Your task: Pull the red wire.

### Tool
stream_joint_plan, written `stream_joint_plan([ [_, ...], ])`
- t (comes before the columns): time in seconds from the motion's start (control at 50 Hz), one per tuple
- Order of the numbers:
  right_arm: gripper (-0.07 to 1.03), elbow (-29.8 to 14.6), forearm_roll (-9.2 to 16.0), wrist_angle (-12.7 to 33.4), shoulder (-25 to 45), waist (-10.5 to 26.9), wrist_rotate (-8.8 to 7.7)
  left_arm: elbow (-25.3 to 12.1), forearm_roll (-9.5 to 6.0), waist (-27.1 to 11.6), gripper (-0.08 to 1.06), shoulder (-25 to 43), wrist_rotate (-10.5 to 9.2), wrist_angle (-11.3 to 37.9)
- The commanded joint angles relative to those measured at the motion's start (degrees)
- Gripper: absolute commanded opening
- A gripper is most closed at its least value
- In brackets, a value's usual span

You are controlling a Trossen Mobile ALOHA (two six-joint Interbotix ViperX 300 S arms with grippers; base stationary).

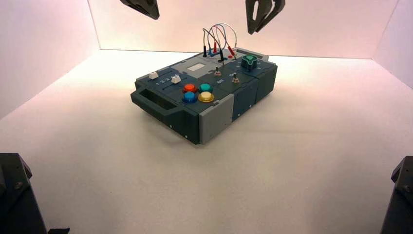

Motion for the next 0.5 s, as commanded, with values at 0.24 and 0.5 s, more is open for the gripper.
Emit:
stream_joint_plan([
  [0.24, 0.34, 0.8, 0.1, -2.7, -4.6, -0.4, 0.26, -0.8, -0.18, 0.1, -0.03, -0.7, 0.18, -0.5],
  [0.5, 0.34, 2.0, -0.1, -3.0, -4.7, -0.4, 0.09, -0.6, -0.09, 0.1, -0.03, -0.7, 0.26, -0.5],
])
